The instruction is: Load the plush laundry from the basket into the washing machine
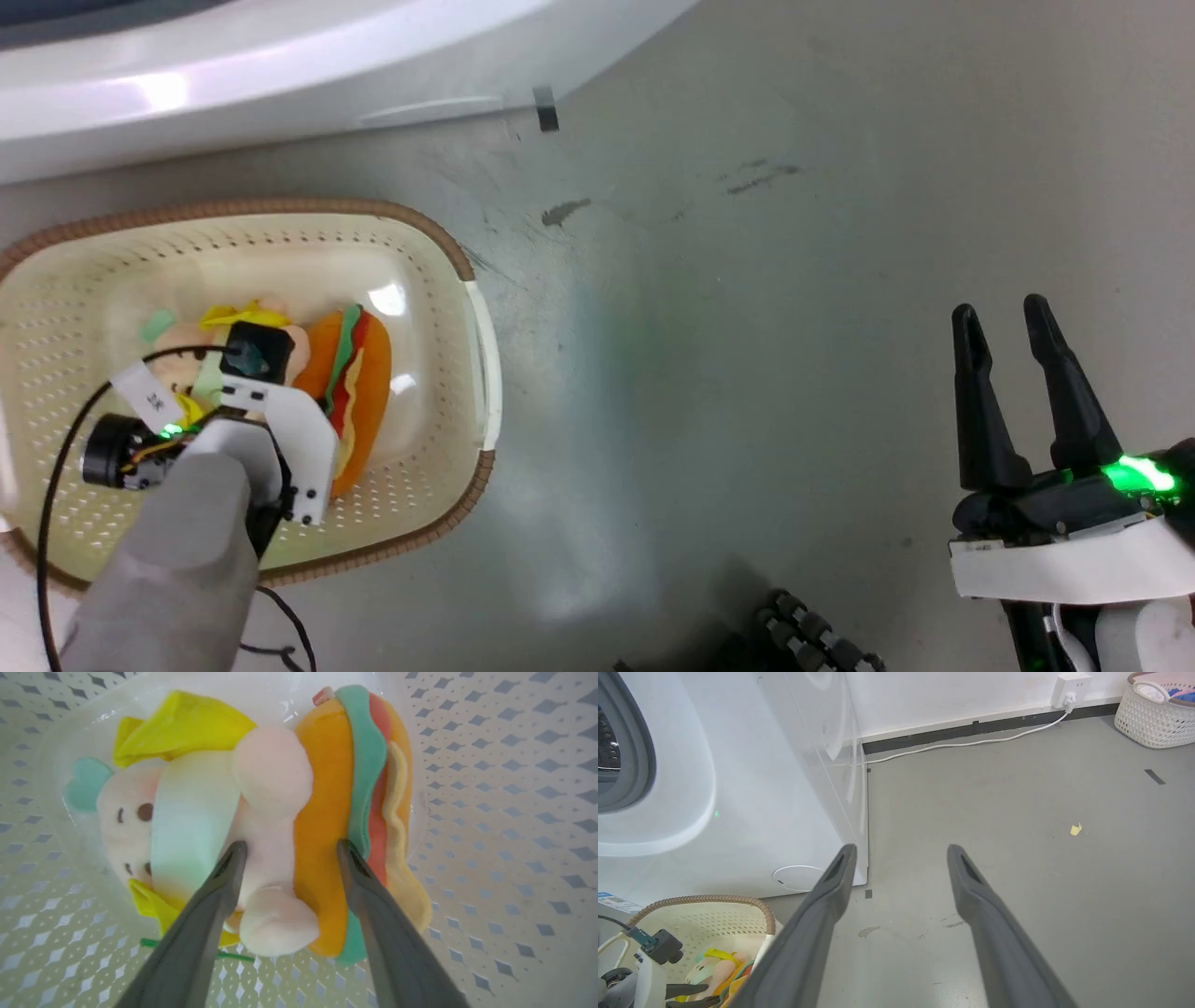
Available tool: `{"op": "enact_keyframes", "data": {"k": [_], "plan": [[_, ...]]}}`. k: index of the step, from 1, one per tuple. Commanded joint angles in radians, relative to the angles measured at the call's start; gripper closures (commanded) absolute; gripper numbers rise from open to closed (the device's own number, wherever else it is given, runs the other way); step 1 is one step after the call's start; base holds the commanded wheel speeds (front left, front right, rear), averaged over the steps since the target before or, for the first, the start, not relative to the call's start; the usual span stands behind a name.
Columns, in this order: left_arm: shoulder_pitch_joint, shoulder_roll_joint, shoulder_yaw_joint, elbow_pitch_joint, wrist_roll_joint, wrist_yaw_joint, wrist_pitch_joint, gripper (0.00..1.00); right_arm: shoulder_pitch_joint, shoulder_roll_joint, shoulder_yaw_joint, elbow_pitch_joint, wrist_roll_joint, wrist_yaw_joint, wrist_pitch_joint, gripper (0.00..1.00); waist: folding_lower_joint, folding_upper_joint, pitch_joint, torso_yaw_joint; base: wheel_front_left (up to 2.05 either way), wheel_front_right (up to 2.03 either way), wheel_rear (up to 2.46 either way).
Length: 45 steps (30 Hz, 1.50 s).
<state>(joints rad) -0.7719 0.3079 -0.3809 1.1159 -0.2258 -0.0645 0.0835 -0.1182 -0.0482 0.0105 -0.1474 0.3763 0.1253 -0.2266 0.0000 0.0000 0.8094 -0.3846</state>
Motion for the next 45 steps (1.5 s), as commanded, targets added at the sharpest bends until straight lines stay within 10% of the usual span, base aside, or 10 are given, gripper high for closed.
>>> {"op": "enact_keyframes", "data": {"k": [1,5,6,18,34,45], "plan": [[-0.025,0.012,-0.010,0.024,-0.007,0.000,0.004,0.00,-0.025,-0.002,0.001,-0.009,0.011,0.005,-0.009,0.00,0.0000,0.0000,0.015,-0.009,0.00,0.00,0.00],[-0.058,0.023,-0.031,0.067,-0.017,-0.001,0.007,0.00,-0.031,-0.002,0.001,-0.017,0.024,0.005,-0.017,0.00,0.0000,0.0000,0.046,-0.023,0.00,0.00,0.00],[-0.065,0.025,-0.036,0.078,-0.019,-0.002,0.008,1.00,-0.033,-0.002,0.002,-0.017,0.027,0.005,-0.019,0.00,0.0000,0.0000,0.053,-0.026,0.00,0.00,0.00],[-0.059,0.010,-0.063,0.164,-0.070,-0.009,-0.037,1.00,-0.047,-0.002,0.000,-0.008,0.027,0.005,-0.035,0.00,0.0000,0.0000,0.004,-0.038,0.00,0.00,0.00],[0.137,-0.121,-0.068,0.152,-0.140,-0.056,-0.275,1.00,0.081,-0.002,-0.030,0.043,-0.116,0.005,-0.035,0.00,0.0000,0.0000,-0.454,0.066,0.00,0.00,0.00],[0.299,-0.149,-0.064,-0.126,-0.163,-0.064,-0.345,1.00,0.185,-0.002,-0.053,0.059,-0.171,0.005,-0.035,0.00,0.0000,0.0000,-0.664,0.159,0.00,0.00,0.00]]}}
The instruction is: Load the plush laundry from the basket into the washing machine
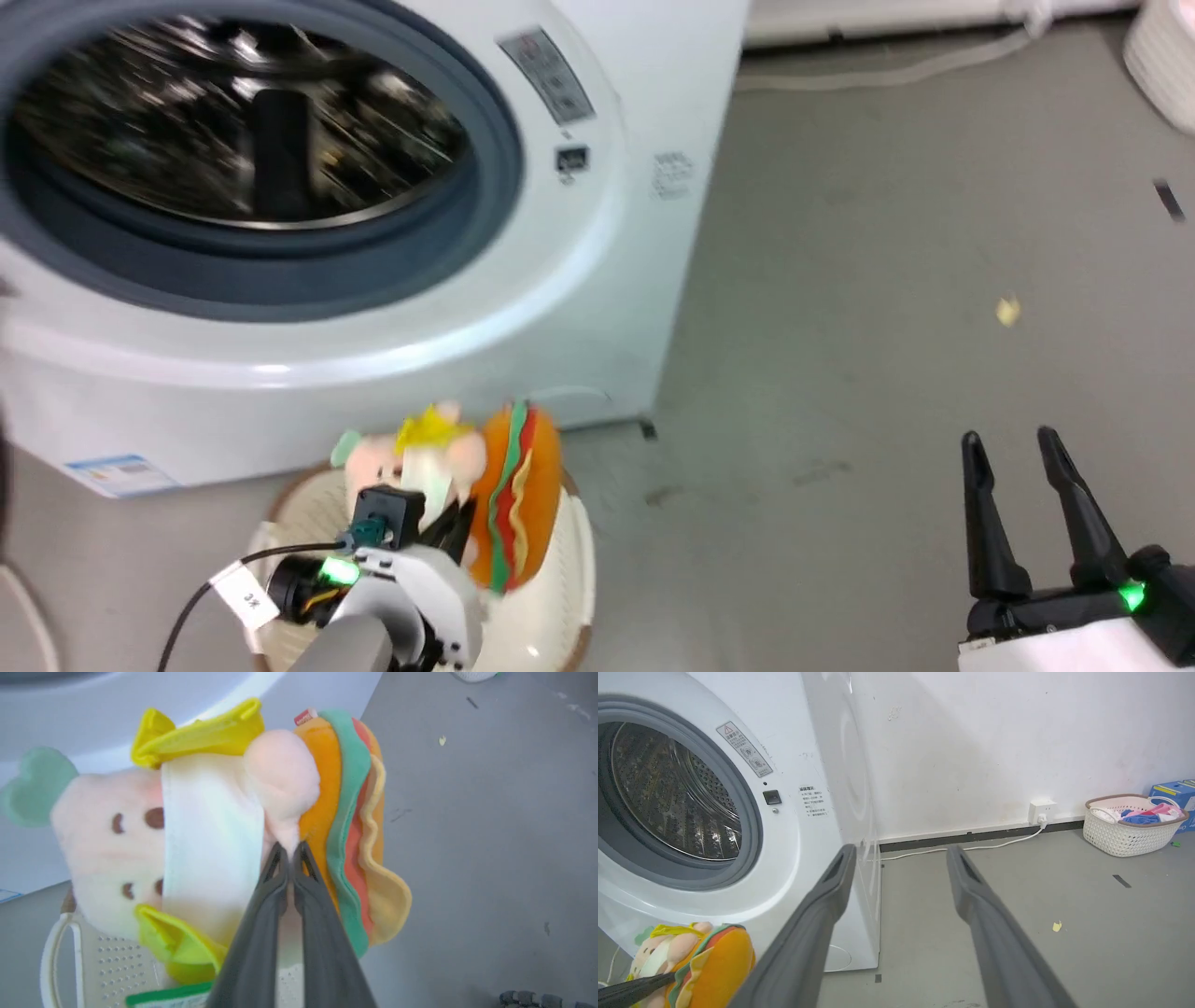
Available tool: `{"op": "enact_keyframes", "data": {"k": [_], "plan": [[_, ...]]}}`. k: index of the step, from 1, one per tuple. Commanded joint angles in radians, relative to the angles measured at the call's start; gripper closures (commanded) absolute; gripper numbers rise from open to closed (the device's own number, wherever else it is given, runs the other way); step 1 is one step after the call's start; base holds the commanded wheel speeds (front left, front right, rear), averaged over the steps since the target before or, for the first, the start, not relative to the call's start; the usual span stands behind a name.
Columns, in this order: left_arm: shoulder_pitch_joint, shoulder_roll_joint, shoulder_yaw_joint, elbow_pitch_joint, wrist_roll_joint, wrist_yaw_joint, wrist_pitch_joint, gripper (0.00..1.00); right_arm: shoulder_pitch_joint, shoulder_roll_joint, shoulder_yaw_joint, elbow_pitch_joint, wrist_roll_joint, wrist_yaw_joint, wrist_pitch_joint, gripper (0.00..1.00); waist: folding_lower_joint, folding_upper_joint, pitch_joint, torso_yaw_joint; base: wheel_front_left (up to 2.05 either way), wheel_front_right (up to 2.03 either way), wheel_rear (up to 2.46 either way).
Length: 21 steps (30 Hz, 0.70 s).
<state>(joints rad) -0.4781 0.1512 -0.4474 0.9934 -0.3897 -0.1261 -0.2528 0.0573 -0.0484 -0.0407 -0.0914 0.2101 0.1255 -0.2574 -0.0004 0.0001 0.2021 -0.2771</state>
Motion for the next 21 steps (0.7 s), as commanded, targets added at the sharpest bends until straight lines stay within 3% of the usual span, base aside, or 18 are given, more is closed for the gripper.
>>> {"op": "enact_keyframes", "data": {"k": [1,8,13,21], "plan": [[0.023,0.012,0.013,-0.051,0.002,0.003,-0.008,1.00,0.014,-0.002,-0.004,0.004,-0.006,0.005,-0.004,0.00,0.0004,-0.0001,-0.064,0.057,0.00,0.00,0.00],[0.134,0.034,0.098,-0.392,0.019,0.057,-0.009,1.00,0.035,-0.002,-0.004,0.006,-0.003,0.005,-0.004,0.00,0.0004,-0.0001,-0.084,0.071,0.00,0.00,0.00],[0.161,0.048,0.169,-0.643,0.041,0.089,-0.009,1.00,0.025,-0.002,0.002,-0.004,0.007,0.005,-0.004,0.00,0.0004,-0.0001,-0.035,0.062,0.00,0.00,0.00],[0.000,0.118,0.266,-0.792,0.036,0.131,0.046,1.00,-0.043,-0.002,0.024,-0.015,0.025,0.005,-0.004,0.00,0.0004,-0.0001,0.122,0.008,0.00,0.00,0.00]]}}
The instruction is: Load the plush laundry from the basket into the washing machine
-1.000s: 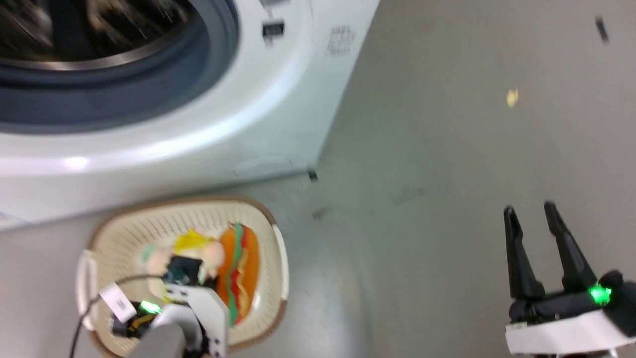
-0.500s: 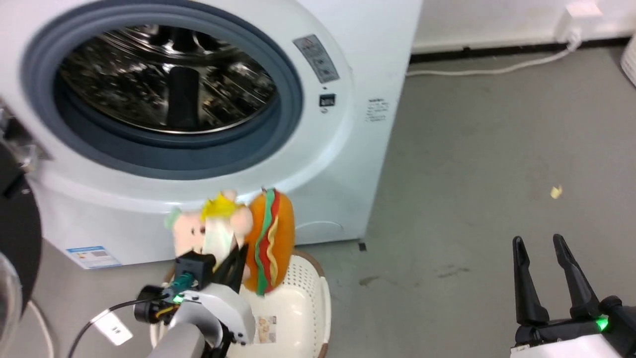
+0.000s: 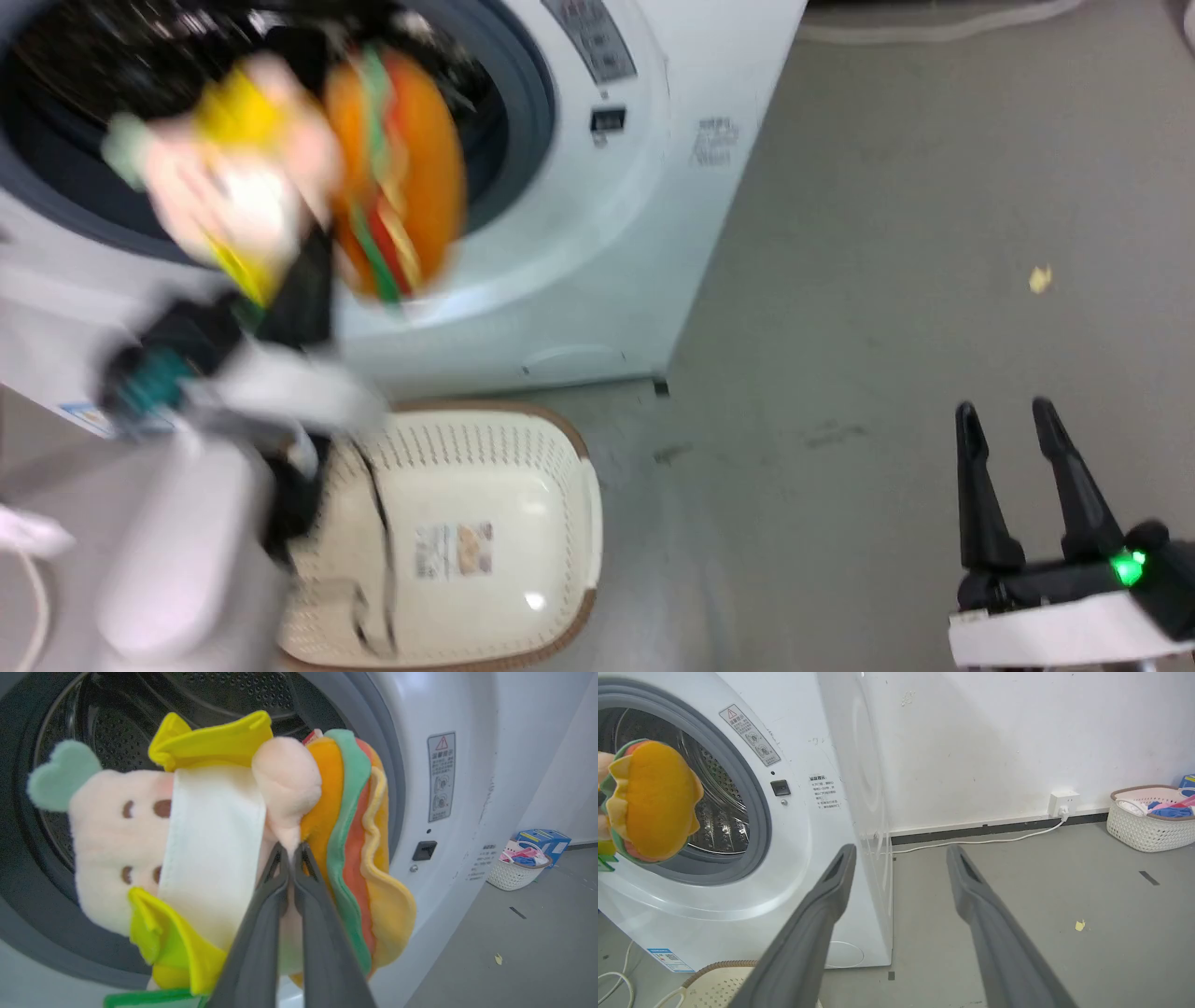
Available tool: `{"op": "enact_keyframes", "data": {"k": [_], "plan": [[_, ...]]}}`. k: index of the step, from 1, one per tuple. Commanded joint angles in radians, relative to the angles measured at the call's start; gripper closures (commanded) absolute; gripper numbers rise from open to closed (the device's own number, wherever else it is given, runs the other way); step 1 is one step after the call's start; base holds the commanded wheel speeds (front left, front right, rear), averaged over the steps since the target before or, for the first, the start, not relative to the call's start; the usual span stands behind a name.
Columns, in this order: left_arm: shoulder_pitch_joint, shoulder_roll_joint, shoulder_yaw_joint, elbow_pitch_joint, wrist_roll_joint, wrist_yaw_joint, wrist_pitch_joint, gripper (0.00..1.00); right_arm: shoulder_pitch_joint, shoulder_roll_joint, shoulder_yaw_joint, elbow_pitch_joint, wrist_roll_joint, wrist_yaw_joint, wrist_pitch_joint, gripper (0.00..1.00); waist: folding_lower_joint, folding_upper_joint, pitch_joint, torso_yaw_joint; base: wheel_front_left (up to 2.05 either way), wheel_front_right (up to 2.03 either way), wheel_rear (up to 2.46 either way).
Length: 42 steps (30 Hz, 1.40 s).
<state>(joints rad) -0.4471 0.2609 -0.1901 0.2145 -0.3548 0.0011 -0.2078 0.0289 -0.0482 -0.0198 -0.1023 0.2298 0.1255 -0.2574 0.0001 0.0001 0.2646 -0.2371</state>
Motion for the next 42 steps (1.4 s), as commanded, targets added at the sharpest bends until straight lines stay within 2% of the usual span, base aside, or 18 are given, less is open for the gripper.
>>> {"op": "enact_keyframes", "data": {"k": [1,3,4,6,13,17,24,33,36,37,38,42], "plan": [[-0.067,0.022,0.018,-0.019,0.001,0.006,0.017,1.00,-0.024,-0.002,0.005,-0.005,0.010,0.005,-0.004,0.00,-0.0001,-0.0001,0.080,-0.041,0.00,0.00,0.00],[-0.146,0.050,0.037,-0.022,-0.001,0.007,0.056,1.00,-0.041,-0.002,0.007,-0.005,0.021,0.005,-0.004,0.00,-0.0001,-0.0001,0.125,-0.059,0.00,0.00,0.00],[-0.271,0.097,0.052,-0.001,0.005,0.003,0.124,1.00,-0.065,-0.002,0.012,-0.005,0.040,0.005,-0.004,0.00,-0.0001,-0.0001,0.195,-0.085,0.00,0.00,0.00],[-0.360,0.112,0.065,0.025,-0.004,0.005,0.171,1.00,-0.080,-0.002,0.012,-0.007,0.055,0.005,-0.004,0.00,-0.0001,-0.0001,0.239,-0.098,0.00,0.00,0.00],[-0.657,0.209,0.006,0.190,0.078,-0.032,0.351,1.00,-0.124,-0.002,0.042,-0.014,0.115,0.005,-0.004,0.00,-0.0001,-0.0001,0.369,-0.149,0.00,0.00,0.00],[-0.794,0.257,-0.032,0.319,0.132,-0.057,0.397,1.00,-0.145,-0.002,0.057,-0.010,0.144,0.005,-0.004,0.00,-0.0001,-0.0001,0.417,-0.178,0.00,0.00,0.00],[-0.941,0.283,-0.068,0.538,0.180,-0.057,0.439,1.00,-0.158,-0.002,0.077,-0.006,0.171,0.005,-0.004,0.00,-0.0001,-0.0001,0.465,-0.208,0.00,0.00,0.00],[-1.008,0.255,-0.081,0.733,0.172,-0.043,0.485,1.00,-0.170,-0.002,0.084,-0.006,0.183,0.005,-0.004,0.00,-0.0001,-0.0001,0.474,-0.211,0.00,0.00,0.00],[-1.013,0.242,-0.081,0.769,0.162,-0.044,0.470,1.00,-0.173,-0.002,0.082,-0.004,0.182,0.005,-0.004,0.00,-0.0001,-0.0001,0.463,-0.206,0.00,0.00,0.00],[-1.013,0.238,-0.082,0.778,0.159,-0.046,0.458,0.59,-0.173,-0.002,0.082,-0.004,0.180,0.005,-0.004,0.00,-0.0001,-0.0001,0.458,-0.204,0.00,0.00,0.00],[-1.012,0.234,-0.082,0.786,0.156,-0.048,0.444,0.00,-0.174,-0.002,0.081,-0.004,0.178,0.005,-0.004,0.00,-0.0001,-0.0001,0.450,-0.202,0.00,0.00,0.00],[-0.996,0.214,-0.083,0.816,0.140,-0.060,0.384,0.00,-0.170,-0.002,0.068,-0.001,0.163,0.005,-0.004,0.00,-0.0001,-0.0001,0.407,-0.186,0.00,0.00,0.00]]}}
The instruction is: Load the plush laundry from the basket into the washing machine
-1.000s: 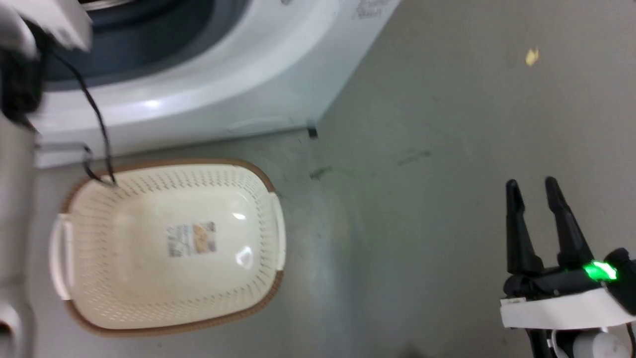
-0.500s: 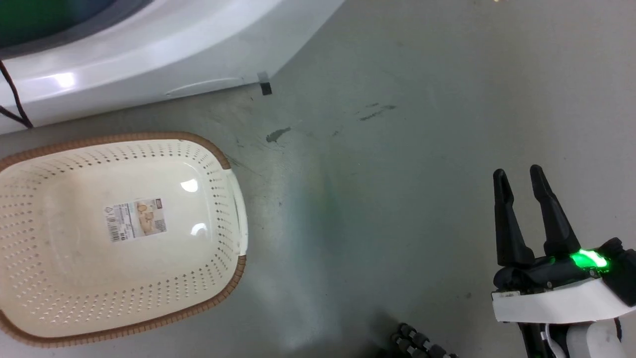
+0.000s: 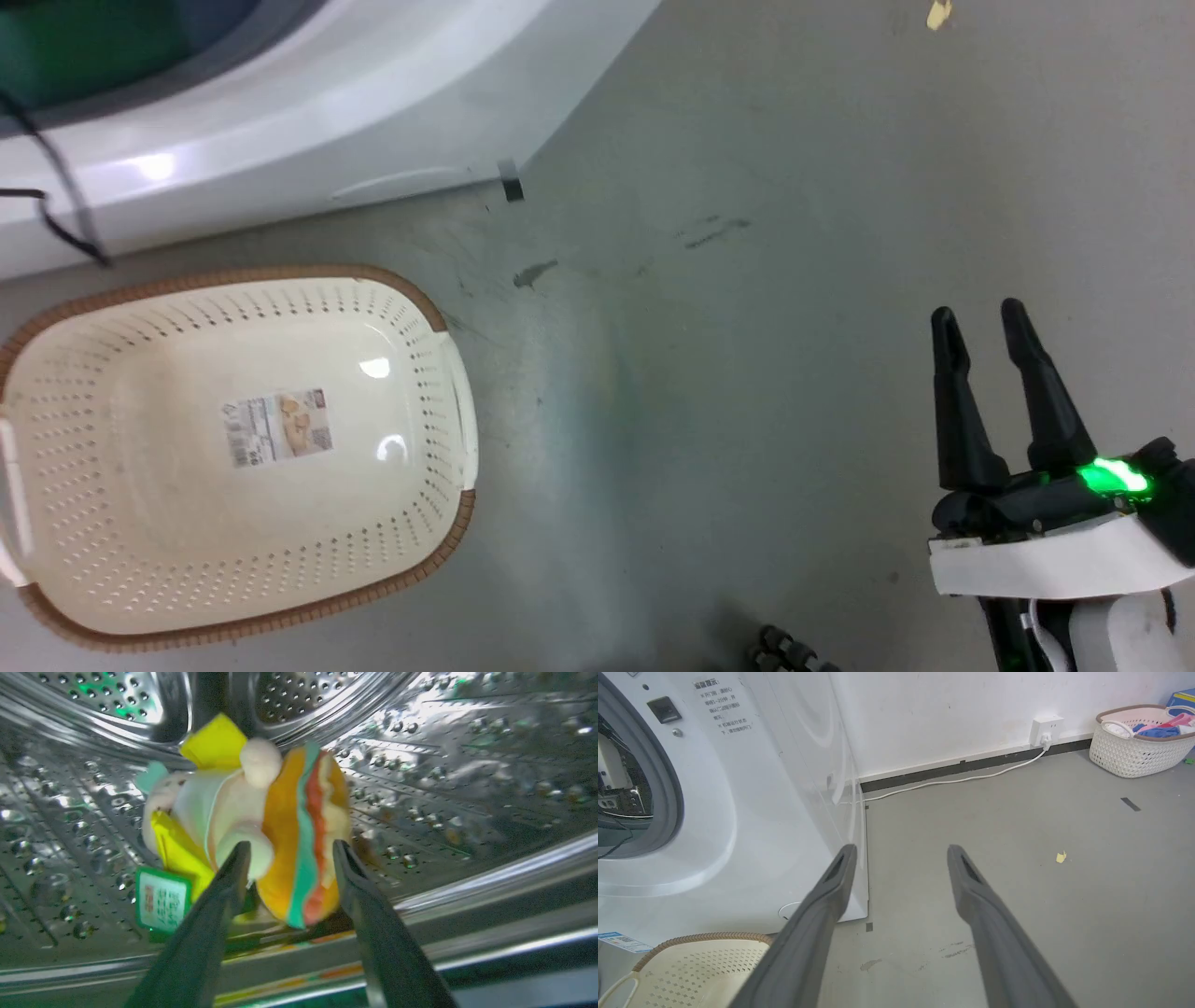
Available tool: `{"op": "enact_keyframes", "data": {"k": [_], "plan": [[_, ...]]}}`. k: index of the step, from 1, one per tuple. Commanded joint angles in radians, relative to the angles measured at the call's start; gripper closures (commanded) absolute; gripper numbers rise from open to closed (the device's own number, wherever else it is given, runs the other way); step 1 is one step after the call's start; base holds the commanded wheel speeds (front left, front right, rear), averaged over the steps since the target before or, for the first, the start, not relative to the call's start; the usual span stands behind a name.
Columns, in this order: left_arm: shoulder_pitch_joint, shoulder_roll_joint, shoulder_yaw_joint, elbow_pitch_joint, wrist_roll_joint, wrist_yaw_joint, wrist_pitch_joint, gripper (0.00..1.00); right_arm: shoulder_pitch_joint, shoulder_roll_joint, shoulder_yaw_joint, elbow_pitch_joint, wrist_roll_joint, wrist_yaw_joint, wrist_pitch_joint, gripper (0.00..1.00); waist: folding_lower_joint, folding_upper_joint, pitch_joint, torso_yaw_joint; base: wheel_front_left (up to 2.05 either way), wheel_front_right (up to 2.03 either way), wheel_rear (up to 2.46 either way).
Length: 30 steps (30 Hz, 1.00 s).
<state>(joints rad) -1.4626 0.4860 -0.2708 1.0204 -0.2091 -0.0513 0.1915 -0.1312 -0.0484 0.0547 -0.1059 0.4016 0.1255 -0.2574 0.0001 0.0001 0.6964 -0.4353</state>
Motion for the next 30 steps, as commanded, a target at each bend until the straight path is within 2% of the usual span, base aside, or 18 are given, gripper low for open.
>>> {"op": "enact_keyframes", "data": {"k": [1,9,17,22,26,27,28,29,30], "plan": [[0.026,-0.017,-0.002,0.018,-0.011,-0.010,-0.030,0.00,-0.008,-0.002,-0.011,0.003,-0.015,0.005,-0.004,0.00,-0.0001,-0.0001,-0.038,0.017,0.00,0.00,0.00],[0.148,-0.083,-0.009,0.066,-0.058,-0.051,-0.194,0.00,0.022,-0.002,-0.034,0.000,-0.085,0.005,-0.004,0.00,-0.0001,-0.0001,-0.215,0.073,0.00,0.00,0.00],[0.373,-0.178,-0.031,0.030,-0.120,-0.075,-0.399,0.00,0.090,-0.002,-0.043,0.004,-0.171,0.005,-0.004,0.00,-0.0001,-0.0001,-0.458,0.151,0.00,0.00,0.00],[0.561,-0.225,-0.041,-0.093,-0.161,-0.078,-0.445,0.00,0.147,-0.002,-0.047,0.009,-0.212,0.005,-0.004,0.00,-0.0001,-0.0001,-0.593,0.200,0.00,0.00,0.00],[0.690,-0.236,-0.028,-0.201,-0.187,-0.076,-0.451,0.00,0.185,-0.002,-0.047,0.014,-0.230,0.005,-0.004,0.00,-0.0001,-0.0001,-0.656,0.223,0.00,0.00,0.00],[0.786,-0.243,-0.019,-0.284,-0.199,-0.064,-0.452,0.00,0.209,-0.002,-0.048,0.017,-0.238,0.005,-0.004,0.00,-0.0001,-0.0001,-0.690,0.237,0.00,0.00,0.00],[0.786,-0.243,-0.019,-0.284,-0.199,-0.064,-0.452,0.00,0.209,-0.002,-0.048,0.017,-0.238,0.005,-0.004,0.00,-0.0001,-0.0001,-0.690,0.237,0.00,0.00,0.00],[0.876,-0.238,-0.024,-0.373,-0.189,-0.039,-0.452,0.00,0.227,-0.002,-0.047,0.015,-0.243,0.005,-0.004,0.00,-0.0001,-0.0001,-0.707,0.250,0.00,0.00,0.00],[0.876,-0.238,-0.024,-0.373,-0.189,-0.039,-0.452,0.00,0.227,-0.002,-0.047,0.015,-0.243,0.005,-0.004,0.00,-0.0001,-0.0001,-0.707,0.250,0.00,0.00,0.00]]}}
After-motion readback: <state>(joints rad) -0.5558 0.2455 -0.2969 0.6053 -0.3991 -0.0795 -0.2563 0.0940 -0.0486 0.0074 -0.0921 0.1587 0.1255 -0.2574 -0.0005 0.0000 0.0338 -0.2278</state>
